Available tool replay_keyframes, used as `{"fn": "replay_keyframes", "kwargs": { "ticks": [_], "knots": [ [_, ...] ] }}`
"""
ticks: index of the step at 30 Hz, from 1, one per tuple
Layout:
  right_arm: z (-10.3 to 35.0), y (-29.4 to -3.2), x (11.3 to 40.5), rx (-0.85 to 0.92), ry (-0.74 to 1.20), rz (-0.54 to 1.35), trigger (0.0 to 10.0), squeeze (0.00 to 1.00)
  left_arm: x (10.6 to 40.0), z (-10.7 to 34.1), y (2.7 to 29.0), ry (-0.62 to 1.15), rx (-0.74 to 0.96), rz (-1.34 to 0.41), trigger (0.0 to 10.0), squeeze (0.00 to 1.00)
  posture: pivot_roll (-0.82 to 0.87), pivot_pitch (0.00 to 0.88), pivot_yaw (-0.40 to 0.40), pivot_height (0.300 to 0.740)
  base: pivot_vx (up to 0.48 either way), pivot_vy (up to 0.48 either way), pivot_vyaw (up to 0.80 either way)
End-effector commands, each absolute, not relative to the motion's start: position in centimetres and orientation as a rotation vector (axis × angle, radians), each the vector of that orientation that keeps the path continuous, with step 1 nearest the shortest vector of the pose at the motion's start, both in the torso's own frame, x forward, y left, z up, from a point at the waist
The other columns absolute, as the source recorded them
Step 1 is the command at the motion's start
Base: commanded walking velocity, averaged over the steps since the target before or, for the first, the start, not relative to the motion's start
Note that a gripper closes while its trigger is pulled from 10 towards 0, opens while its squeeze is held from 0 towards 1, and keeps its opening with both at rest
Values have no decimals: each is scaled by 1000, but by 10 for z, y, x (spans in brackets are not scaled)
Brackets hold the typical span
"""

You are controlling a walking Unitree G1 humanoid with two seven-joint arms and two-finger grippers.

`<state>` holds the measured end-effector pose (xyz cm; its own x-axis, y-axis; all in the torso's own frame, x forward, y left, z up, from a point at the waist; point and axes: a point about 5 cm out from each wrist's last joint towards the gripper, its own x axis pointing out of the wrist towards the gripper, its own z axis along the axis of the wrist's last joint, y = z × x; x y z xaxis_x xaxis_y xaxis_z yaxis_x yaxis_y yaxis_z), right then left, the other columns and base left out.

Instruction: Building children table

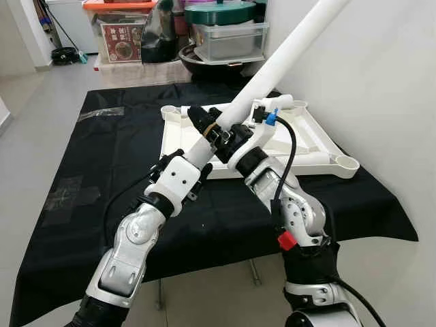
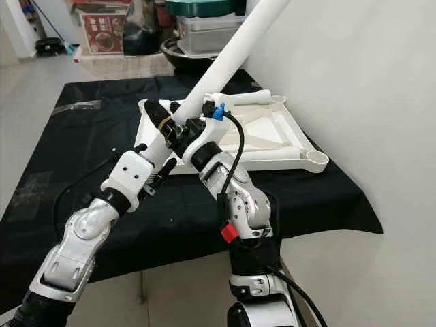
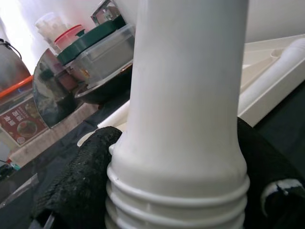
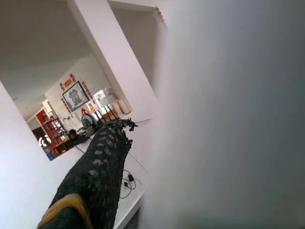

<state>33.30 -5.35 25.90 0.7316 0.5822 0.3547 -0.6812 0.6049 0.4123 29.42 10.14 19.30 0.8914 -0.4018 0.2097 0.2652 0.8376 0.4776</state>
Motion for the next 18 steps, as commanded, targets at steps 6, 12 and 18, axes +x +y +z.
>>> {"fn": "replay_keyframes", "kwargs": {
  "ticks": [6,12,18],
  "knots": [
    [265,-49,337,606,-200,735,10000,0,286,183,94,-301,502,-419,10000,0,25,0,-12,740,0,0,0],
    [267,-49,338,597,-207,745,10000,0,286,182,93,-301,502,-420,10000,0,26,0,-15,740,0,0,0],
    [267,-47,335,612,-202,782,0,0,286,182,95,-303,511,-422,10000,0,24,0,-13,740,0,0,0]
  ]
}}
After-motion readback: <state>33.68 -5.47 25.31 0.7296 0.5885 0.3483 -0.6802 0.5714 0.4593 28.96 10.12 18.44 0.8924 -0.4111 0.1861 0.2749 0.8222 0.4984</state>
